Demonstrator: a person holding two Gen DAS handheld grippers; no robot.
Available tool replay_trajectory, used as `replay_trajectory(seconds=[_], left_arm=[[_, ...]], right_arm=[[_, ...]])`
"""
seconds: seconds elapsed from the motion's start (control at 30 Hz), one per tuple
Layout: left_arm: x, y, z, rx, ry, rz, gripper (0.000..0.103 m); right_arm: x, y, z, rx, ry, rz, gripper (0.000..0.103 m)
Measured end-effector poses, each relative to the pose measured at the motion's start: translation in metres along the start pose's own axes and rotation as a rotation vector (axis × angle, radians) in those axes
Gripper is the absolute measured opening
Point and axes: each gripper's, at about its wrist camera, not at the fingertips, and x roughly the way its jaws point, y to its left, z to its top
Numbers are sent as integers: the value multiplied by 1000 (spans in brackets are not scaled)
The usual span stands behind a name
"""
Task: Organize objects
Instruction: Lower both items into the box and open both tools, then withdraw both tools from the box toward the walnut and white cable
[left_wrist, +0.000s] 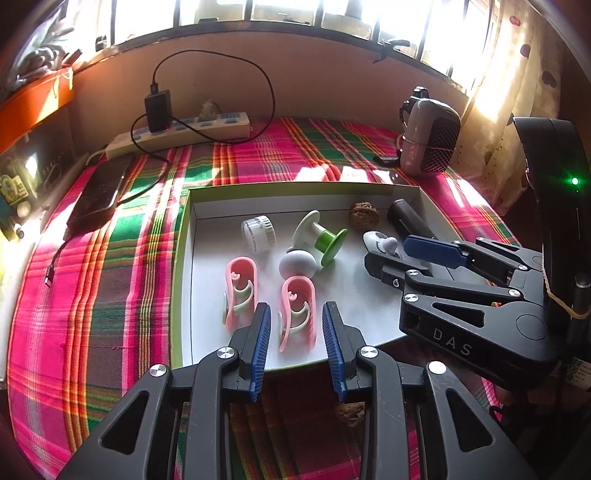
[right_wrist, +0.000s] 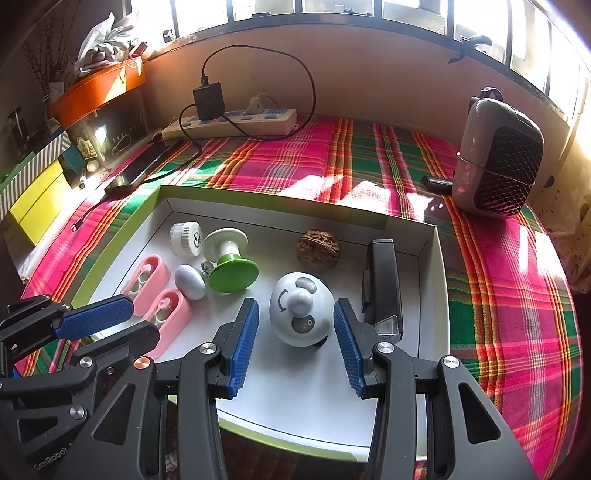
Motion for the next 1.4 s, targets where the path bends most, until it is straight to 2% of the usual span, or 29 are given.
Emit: replay_trajectory(seconds=[0.5,0.77,1.1,1.4], left_arm=[[-35,2,-16,3,-68,45,27],[-57,6,-32,-7,-88,39,27],[-74,21,-62,-58,-89,40,27],[-78,31,-85,-92,-66,38,27]], right_arm=[[-37,8,-15,34,-61,-7,44],[-58,14,-29,58,-86,-10,44],[-72,20,-59,83,-70,-10,44],[-68,48,-80,27,-21,19,44]])
